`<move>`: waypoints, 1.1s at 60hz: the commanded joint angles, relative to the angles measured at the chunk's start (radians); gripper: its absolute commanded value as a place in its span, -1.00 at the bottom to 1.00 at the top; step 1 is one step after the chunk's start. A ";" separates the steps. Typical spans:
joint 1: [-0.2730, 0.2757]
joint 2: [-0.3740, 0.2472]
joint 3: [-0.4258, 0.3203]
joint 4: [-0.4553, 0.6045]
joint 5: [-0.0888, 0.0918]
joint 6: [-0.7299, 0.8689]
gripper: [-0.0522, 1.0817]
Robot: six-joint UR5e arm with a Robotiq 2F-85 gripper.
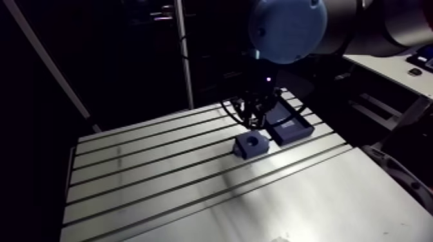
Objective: Pick up the bearing and press it into the housing until flush.
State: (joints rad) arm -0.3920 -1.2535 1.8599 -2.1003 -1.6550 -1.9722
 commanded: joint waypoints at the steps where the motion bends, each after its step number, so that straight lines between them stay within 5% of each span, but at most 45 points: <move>1: 0.002 0.019 0.017 -0.037 0.001 -0.001 0.44; 66: 0.004 0.069 0.028 -0.099 0.001 -0.004 0.45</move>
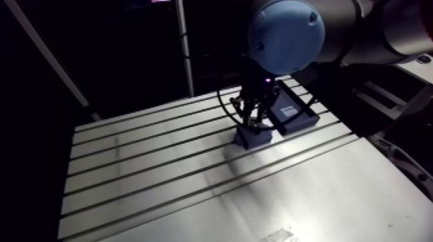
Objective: Pick up the bearing and press it into the housing until flush.
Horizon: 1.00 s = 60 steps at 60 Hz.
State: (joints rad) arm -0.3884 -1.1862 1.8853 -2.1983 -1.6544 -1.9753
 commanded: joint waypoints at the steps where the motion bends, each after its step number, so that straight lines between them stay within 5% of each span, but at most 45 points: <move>1: 0.000 0.001 0.004 -0.001 0.000 -0.001 0.45; 60: -0.009 -0.002 0.020 -0.002 -0.002 -0.009 0.45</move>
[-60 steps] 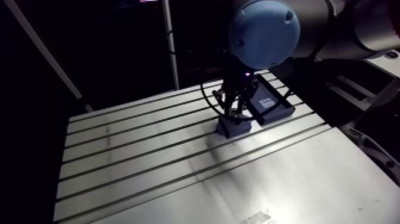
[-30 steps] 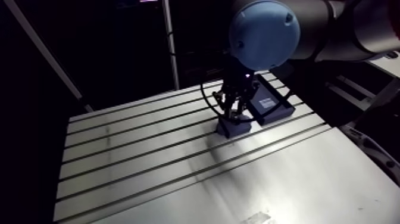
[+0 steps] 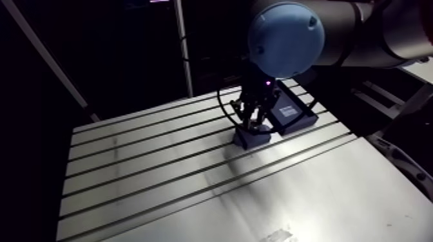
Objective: Pick up the bearing and press it into the housing until flush.
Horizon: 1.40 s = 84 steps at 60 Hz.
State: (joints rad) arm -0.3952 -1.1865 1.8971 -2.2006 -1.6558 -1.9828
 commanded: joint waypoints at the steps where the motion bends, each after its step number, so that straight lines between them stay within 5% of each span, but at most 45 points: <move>1: -0.002 -0.001 0.009 0.000 0.000 -0.001 0.45; 84: -0.004 0.002 0.015 -0.002 0.000 -0.001 0.45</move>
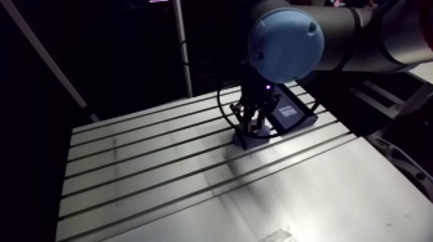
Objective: Pick up the bearing and press it into the housing until flush.
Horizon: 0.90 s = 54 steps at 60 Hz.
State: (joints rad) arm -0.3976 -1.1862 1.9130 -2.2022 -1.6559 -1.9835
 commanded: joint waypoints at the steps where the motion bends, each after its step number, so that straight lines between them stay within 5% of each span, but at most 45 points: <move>1: -0.001 0.001 -0.001 0.000 0.000 -0.001 0.45; 54: 0.000 0.003 0.002 0.000 0.000 -0.001 0.45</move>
State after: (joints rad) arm -0.3972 -1.1847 1.9160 -2.2022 -1.6559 -1.9847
